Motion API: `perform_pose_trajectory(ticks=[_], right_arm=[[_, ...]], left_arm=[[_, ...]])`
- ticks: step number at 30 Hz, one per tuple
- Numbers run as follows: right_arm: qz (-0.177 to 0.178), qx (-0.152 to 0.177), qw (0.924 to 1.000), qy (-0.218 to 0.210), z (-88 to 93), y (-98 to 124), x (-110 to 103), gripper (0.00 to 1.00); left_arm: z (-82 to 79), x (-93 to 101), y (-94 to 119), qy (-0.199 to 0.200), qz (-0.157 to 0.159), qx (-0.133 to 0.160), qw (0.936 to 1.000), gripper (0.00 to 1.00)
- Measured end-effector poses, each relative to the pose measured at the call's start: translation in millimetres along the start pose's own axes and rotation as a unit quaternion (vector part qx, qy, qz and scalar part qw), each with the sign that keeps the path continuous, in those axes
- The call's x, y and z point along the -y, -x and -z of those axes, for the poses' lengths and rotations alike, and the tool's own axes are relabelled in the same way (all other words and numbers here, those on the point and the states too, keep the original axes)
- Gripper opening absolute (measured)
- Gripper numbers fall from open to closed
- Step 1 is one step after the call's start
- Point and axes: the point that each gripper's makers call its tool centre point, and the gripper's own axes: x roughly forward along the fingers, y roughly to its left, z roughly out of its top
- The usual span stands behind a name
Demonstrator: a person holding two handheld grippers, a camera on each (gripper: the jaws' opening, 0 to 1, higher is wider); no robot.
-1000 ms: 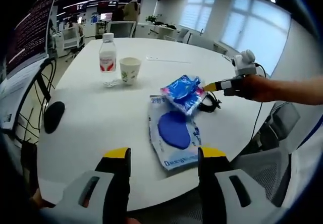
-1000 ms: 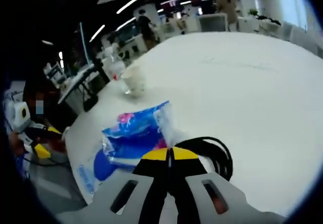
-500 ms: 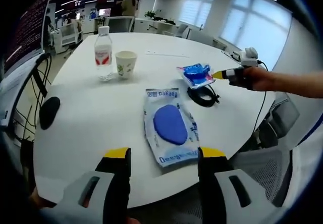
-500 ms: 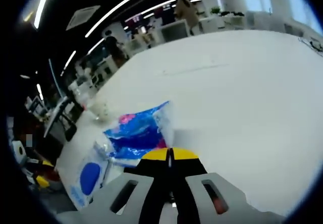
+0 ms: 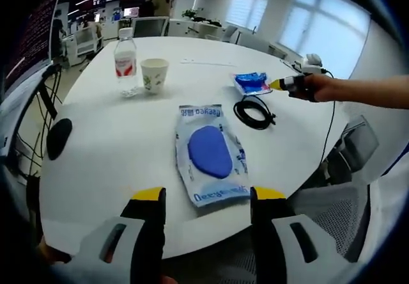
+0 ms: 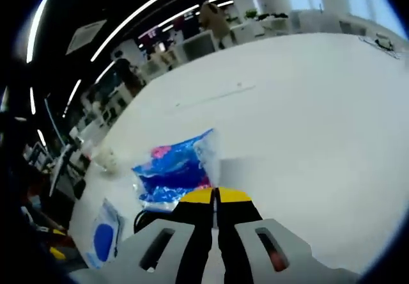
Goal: Arrange the tabletop items into an orderly group along one side of the table until the central work area is clear of visible clutter.
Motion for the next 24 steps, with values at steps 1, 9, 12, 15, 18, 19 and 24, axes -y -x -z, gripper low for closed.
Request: perform_pose_trajectory(ticks=[1, 9, 12, 15, 18, 19, 24], right_arm=[[0.002, 0.001, 1.0, -0.003, -1.5, -0.3, 1.1, 0.0], [0.012, 0.009, 0.9997, -0.018, -15.3, -4.0, 14.4, 0.0], [0.015, 0.006, 0.9997, -0.019, -16.6, -5.7, 19.3, 0.0], [0.017, 0.002, 0.9996, -0.021, -14.5, -7.3, 23.3, 0.0], [0.021, -0.006, 0.9996, -0.02, -10.3, -8.1, 27.2, 0.0], [0.021, -0.006, 0.9996, -0.02, -9.7, -8.1, 27.4, 0.0], [0.007, -0.022, 0.9996, -0.016, 0.3, -9.8, 25.2, 0.02]], left_arm=[[0.1, 0.8, -0.5, 0.0, 0.001, 0.0, 1.0, 0.53], [4.6, 7.0, -2.6, 0.002, 0.003, -0.009, 1.0, 0.53], [5.9, 7.2, -3.0, 0.005, 0.002, -0.012, 0.9999, 0.53], [7.9, 6.3, -3.7, 0.004, -0.001, -0.016, 0.9999, 0.53], [9.3, 6.2, -3.5, -0.001, -0.004, -0.019, 0.9998, 0.53], [10.8, 6.0, -3.5, -0.005, -0.005, -0.022, 0.9997, 0.53], [18.3, 1.2, -4.1, -0.011, -0.012, -0.028, 0.9995, 0.53]])
